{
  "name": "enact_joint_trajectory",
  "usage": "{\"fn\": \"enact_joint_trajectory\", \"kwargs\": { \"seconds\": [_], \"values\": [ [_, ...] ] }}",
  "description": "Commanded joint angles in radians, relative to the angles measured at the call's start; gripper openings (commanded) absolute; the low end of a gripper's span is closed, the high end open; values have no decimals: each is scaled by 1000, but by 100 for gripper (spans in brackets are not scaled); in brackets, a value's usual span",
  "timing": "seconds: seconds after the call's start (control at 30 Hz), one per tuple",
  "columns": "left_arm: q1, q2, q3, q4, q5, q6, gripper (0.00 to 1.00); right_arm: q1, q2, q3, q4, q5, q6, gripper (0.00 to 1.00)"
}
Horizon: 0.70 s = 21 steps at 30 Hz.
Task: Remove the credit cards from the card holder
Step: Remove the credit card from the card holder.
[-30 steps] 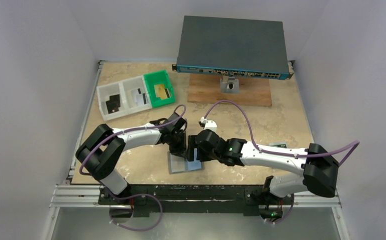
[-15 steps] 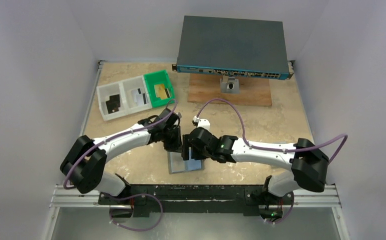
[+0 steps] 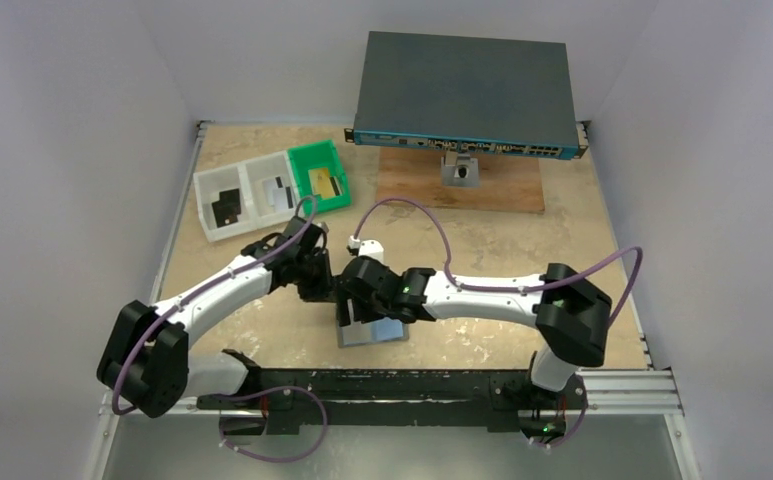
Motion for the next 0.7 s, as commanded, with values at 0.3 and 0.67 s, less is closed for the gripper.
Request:
{"fn": "enact_joint_trajectory", "kwargs": {
  "seconds": [0.3, 0.67],
  "values": [
    [52, -77, -66, -22, -11, 24, 0, 9, 181, 72, -49, 19, -18, 67],
    [52, -67, -80, 0, 14, 21, 0, 11, 216, 58, -25, 7, -22, 58]
  ]
}}
